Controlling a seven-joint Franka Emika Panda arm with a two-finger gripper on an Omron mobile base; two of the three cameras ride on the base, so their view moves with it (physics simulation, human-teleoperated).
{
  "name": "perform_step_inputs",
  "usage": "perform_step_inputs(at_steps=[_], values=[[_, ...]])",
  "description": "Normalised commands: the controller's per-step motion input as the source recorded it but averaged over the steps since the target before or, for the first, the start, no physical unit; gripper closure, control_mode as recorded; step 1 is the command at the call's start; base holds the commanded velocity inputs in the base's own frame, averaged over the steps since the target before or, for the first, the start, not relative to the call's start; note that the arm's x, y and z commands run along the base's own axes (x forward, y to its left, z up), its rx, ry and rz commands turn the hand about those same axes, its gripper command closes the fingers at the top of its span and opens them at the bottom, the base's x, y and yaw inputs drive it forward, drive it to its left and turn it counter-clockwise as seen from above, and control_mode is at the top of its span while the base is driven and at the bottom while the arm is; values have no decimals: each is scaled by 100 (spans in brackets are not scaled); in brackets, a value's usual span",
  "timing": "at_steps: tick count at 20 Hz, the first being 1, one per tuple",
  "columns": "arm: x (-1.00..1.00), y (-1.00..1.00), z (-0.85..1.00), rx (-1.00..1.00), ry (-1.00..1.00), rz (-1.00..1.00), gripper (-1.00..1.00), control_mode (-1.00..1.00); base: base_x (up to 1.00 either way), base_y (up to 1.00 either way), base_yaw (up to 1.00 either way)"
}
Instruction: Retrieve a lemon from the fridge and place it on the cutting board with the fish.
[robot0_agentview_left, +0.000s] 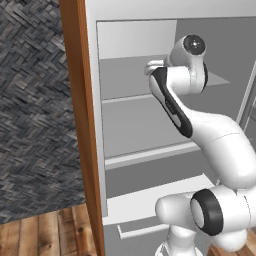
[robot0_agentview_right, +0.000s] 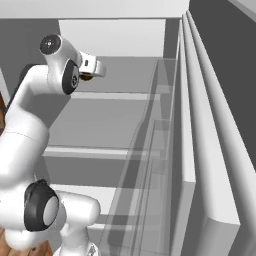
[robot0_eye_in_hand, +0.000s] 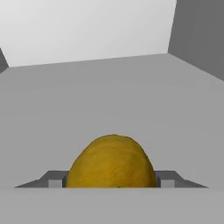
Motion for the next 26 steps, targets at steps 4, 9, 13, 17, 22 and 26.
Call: perform_step_inputs(at_steps=[4,9,13,17,22,26], values=[[-100,0,51,1,12,0,100,-100,0,0,0],[-100,7,6,0,10,0,100,-100,0,0,0],[-100,-1,-41,-2,3,0,100,-100,0,0,0],[-100,-13,-40,-2,-3,0,100,-100,0,0,0],[-100,-13,-27,-1,0,0,100,-100,0,0,0],[-93,0,-50,0,1,0,100,-100,0,0,0]])
